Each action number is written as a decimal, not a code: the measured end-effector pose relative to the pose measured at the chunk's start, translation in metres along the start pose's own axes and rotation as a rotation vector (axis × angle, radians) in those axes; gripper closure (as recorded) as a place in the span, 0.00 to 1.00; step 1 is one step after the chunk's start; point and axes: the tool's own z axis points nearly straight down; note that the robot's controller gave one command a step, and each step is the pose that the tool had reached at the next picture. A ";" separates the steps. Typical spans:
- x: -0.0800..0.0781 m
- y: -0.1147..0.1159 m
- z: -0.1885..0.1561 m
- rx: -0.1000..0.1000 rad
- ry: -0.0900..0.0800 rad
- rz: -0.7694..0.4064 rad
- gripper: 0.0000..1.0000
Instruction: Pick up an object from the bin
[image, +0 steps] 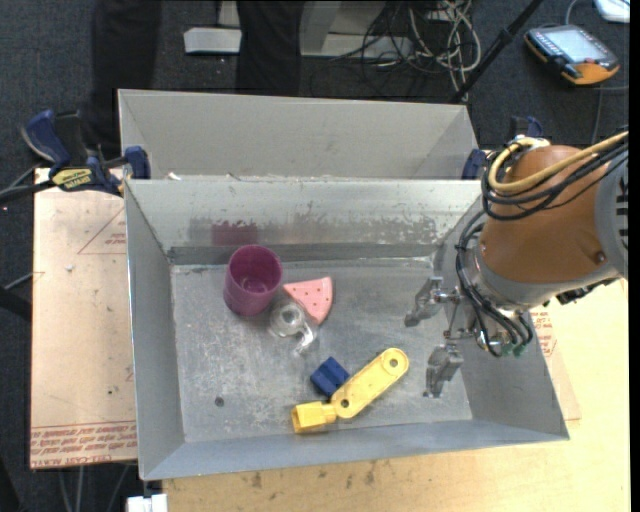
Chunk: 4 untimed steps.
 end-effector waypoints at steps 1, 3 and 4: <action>-0.002 0.000 -0.004 0.001 -0.009 -0.002 0.00; -0.018 0.021 0.075 0.001 -0.005 -0.465 0.00; -0.012 0.023 0.091 0.002 -0.008 -0.472 0.00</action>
Offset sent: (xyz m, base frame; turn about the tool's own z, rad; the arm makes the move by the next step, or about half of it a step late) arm 0.0139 0.0258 -0.0741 -0.2969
